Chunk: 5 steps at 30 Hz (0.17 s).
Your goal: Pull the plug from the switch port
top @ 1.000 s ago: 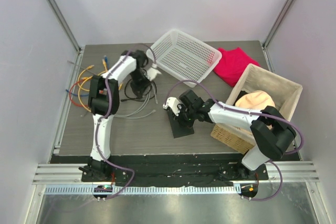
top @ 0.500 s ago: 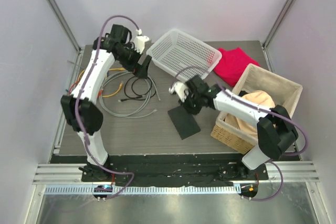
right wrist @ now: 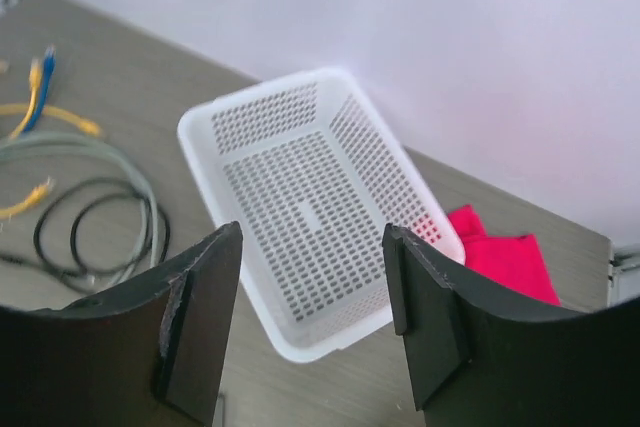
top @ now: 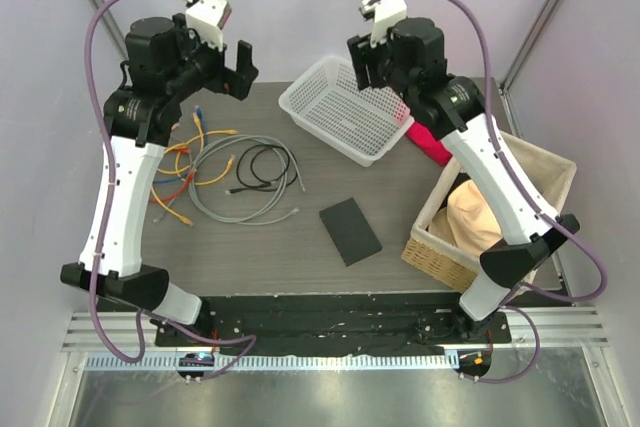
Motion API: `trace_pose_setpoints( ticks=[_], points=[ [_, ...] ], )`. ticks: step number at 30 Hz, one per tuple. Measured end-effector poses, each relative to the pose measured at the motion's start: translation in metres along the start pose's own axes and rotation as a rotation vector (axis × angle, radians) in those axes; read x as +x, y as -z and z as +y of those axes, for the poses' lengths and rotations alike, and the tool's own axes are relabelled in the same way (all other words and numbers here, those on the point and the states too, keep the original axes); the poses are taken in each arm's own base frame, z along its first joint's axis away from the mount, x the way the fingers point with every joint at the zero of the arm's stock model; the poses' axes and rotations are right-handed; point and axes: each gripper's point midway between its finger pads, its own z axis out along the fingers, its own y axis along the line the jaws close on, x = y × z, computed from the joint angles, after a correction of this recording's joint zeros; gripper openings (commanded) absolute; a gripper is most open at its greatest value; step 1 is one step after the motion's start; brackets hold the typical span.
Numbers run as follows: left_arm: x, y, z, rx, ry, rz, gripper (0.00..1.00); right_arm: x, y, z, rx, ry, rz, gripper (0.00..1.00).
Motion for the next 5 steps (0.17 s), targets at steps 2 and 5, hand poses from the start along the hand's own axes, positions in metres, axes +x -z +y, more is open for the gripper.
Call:
trace_pose_setpoints(
  ticks=[2, 5],
  points=[
    [-0.011, 0.003, 0.006, -0.035, 0.008, -0.037, 1.00, -0.019, 0.007, -0.012, 0.065, -0.038, -0.042, 0.65],
    [-0.018, 0.004, 0.014, -0.080, -0.001, -0.061, 1.00, -0.035, 0.016, -0.025, 0.131, -0.074, -0.077, 0.65]
  ],
)
